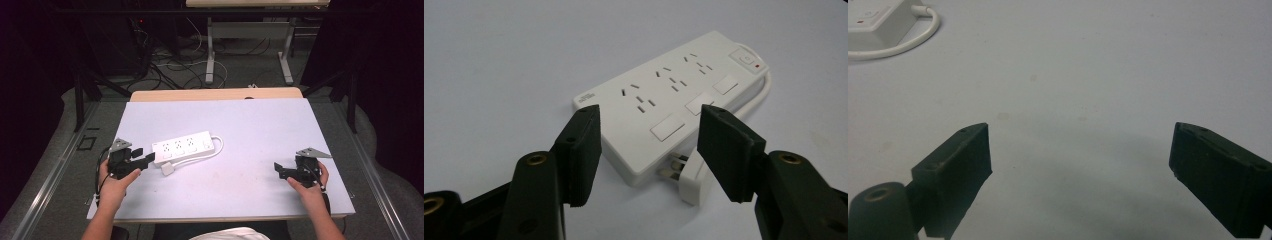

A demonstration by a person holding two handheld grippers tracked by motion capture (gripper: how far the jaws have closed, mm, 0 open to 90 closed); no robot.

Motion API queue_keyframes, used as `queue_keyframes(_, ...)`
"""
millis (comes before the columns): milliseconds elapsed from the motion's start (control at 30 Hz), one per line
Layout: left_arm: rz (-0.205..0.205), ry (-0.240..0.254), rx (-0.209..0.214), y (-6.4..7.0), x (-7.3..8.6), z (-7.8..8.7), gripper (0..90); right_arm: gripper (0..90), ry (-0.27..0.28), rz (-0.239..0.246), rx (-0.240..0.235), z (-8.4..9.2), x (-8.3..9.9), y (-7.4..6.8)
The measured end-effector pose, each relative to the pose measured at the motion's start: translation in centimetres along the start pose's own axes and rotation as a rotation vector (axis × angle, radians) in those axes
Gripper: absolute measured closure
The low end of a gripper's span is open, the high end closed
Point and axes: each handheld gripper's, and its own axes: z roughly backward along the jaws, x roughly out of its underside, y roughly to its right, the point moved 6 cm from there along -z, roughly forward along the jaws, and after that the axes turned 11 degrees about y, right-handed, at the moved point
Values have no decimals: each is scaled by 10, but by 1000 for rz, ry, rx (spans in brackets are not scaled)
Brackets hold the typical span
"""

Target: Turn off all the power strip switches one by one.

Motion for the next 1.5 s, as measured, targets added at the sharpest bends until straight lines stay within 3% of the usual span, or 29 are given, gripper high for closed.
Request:
queue_keyframes(200,70,27,-32,-16,10,17,346,93,-1,-9,0,1,0,-1)
queue_keyframes(267,89,27,-32,-20,15,20,275,93,0,-9,0,1,0,0)
queue_keyframes(400,106,23,-83,-34,26,23,162,93,-5,-8,3,0,0,1)
queue_keyframes(467,125,17,-101,-41,29,23,152,93,-6,-9,2,-1,1,1)
queue_keyframes(567,151,17,-109,-47,32,22,76,93,-10,-11,2,-1,1,1)
queue_keyframes(700,149,16,-109,-48,36,17,7,93,-10,-10,0,-2,2,1)
queue_keyframes(833,162,-2,-97,-47,41,13,1,93,-13,-15,0,-2,2,0)
queue_keyframes(1000,88,-53,-146,-48,45,9,1,93,-13,-5,-3,-3,3,1)
queue_keyframes(1167,79,-73,-146,-47,45,7,1,93,-14,-10,0,-4,3,2)
queue_keyframes(1500,88,-56,-142,-46,44,8,1,93,-16,2,-3,-4,3,1)
